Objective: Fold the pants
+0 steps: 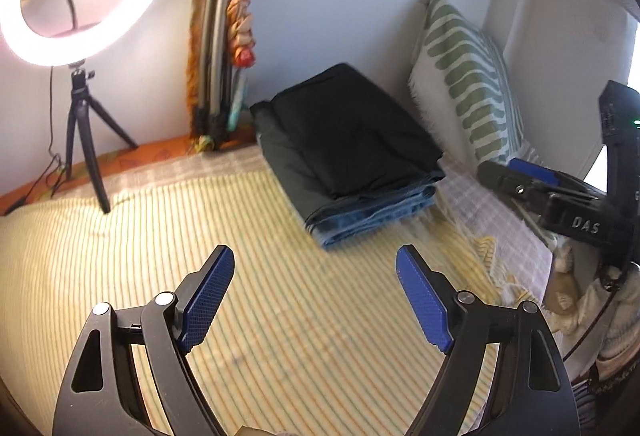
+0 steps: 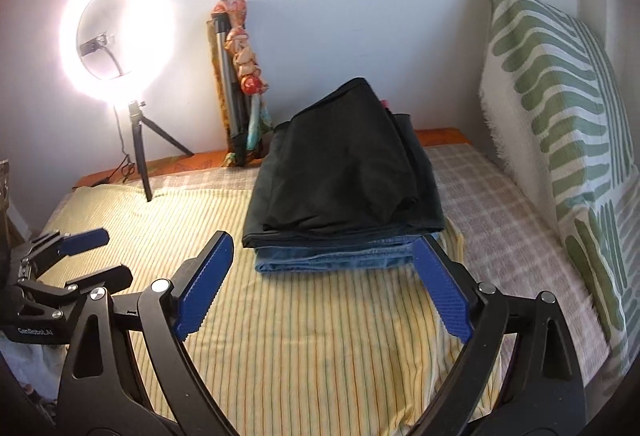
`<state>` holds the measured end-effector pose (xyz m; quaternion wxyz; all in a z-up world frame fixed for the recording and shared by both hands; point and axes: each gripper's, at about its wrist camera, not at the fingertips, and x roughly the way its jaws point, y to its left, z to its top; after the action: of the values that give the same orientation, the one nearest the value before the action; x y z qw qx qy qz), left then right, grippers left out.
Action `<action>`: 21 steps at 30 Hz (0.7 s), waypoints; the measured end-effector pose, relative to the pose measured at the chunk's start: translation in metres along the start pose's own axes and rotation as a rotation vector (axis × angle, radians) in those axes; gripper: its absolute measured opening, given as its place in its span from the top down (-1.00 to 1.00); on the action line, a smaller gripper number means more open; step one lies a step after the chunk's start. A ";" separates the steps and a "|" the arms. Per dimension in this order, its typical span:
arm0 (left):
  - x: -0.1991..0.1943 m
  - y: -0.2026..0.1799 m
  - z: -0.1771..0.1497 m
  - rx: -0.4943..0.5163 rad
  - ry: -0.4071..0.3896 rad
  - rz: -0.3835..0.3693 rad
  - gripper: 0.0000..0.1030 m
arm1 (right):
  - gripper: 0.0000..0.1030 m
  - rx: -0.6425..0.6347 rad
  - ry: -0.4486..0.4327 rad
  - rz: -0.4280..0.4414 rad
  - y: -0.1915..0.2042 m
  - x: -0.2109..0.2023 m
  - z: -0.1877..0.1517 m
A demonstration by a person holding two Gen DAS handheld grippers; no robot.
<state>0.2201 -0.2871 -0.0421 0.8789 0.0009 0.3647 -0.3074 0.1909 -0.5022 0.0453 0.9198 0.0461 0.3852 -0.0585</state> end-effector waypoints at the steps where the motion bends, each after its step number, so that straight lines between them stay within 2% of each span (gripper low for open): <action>1: 0.000 0.000 -0.002 0.004 0.005 0.005 -0.62 | -0.82 0.007 0.000 -0.002 -0.001 0.000 -0.001; 8: -0.010 0.004 -0.012 -0.009 -0.008 0.049 -0.62 | -0.82 0.056 -0.006 0.008 -0.007 -0.003 -0.011; 21: -0.031 -0.008 -0.008 0.048 -0.078 0.101 -0.63 | -0.82 0.005 -0.032 -0.017 0.005 -0.004 -0.013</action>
<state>0.1940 -0.2749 -0.0271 0.9066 0.0282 0.3222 -0.2711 0.1796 -0.4955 0.0391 0.9252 0.0442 0.3708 -0.0678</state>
